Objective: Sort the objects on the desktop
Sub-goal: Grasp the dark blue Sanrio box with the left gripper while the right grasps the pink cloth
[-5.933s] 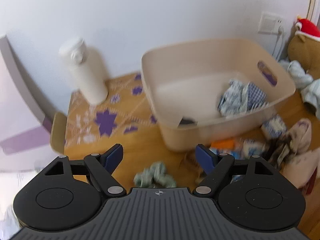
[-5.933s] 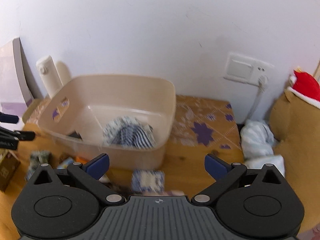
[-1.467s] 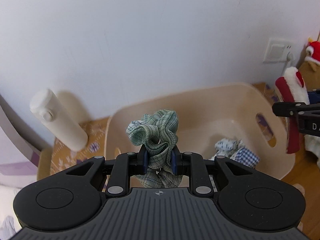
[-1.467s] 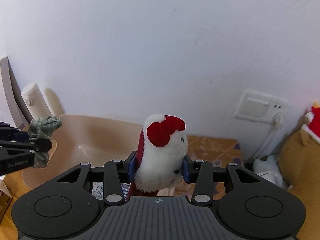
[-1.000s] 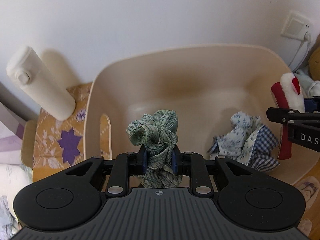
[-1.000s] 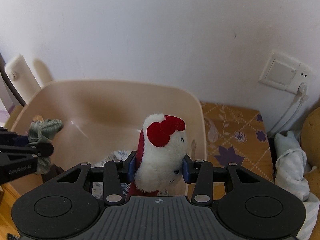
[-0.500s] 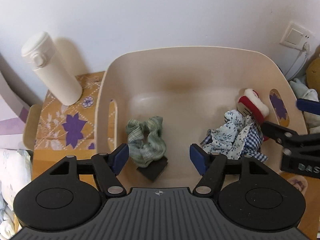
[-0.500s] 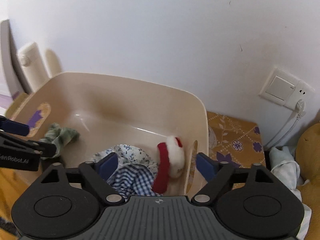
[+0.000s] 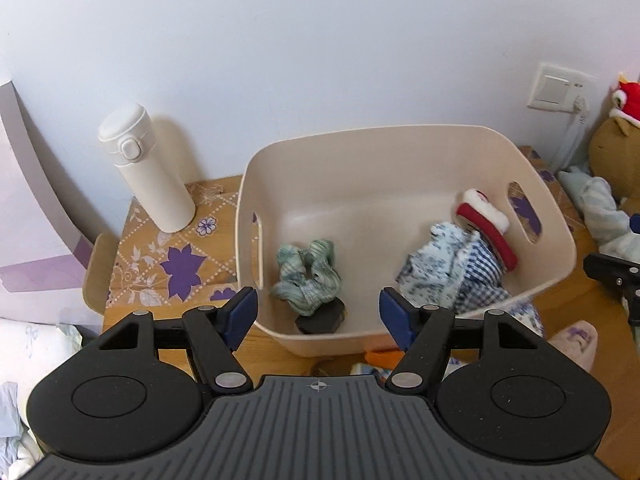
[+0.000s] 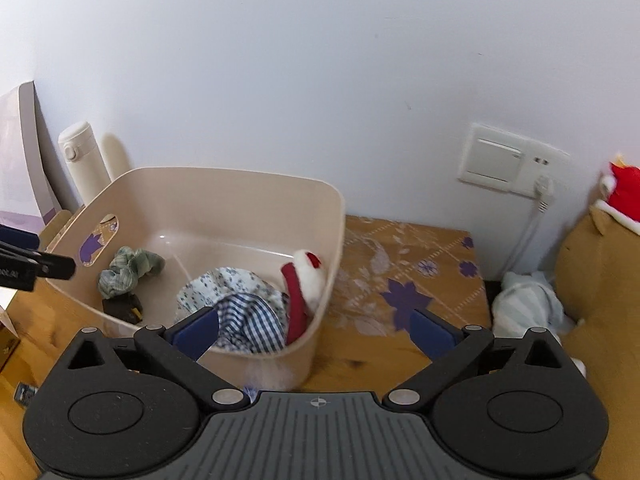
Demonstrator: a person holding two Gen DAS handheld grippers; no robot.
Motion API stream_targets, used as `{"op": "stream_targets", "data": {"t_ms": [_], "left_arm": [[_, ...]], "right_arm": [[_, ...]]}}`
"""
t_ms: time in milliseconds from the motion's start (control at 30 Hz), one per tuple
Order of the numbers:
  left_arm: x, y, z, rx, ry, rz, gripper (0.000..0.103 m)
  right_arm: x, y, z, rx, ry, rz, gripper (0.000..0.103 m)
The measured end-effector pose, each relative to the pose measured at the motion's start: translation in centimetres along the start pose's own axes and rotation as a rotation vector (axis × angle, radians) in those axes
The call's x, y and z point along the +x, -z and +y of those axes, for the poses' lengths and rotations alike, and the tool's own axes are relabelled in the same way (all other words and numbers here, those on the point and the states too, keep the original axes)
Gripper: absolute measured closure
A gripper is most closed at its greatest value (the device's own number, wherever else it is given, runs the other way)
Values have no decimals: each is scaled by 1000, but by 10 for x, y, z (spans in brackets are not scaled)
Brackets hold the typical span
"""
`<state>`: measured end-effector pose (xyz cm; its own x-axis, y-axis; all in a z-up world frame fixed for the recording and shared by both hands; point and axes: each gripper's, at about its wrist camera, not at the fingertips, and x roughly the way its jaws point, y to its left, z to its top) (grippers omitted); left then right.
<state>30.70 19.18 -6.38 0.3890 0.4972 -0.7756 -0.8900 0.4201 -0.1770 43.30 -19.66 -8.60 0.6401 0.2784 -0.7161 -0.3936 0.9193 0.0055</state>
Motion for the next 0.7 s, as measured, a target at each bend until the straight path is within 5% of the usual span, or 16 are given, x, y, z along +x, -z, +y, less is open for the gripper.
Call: {"op": "stream_targets", "data": {"t_ms": [533, 700], "left_arm": [[-2, 69, -16, 221, 12, 113, 34], [1, 79, -19, 295, 83, 164, 34]], "right_arm": [[-27, 69, -13, 46, -46, 101, 0], [-30, 88, 2, 4, -71, 120, 0]]}}
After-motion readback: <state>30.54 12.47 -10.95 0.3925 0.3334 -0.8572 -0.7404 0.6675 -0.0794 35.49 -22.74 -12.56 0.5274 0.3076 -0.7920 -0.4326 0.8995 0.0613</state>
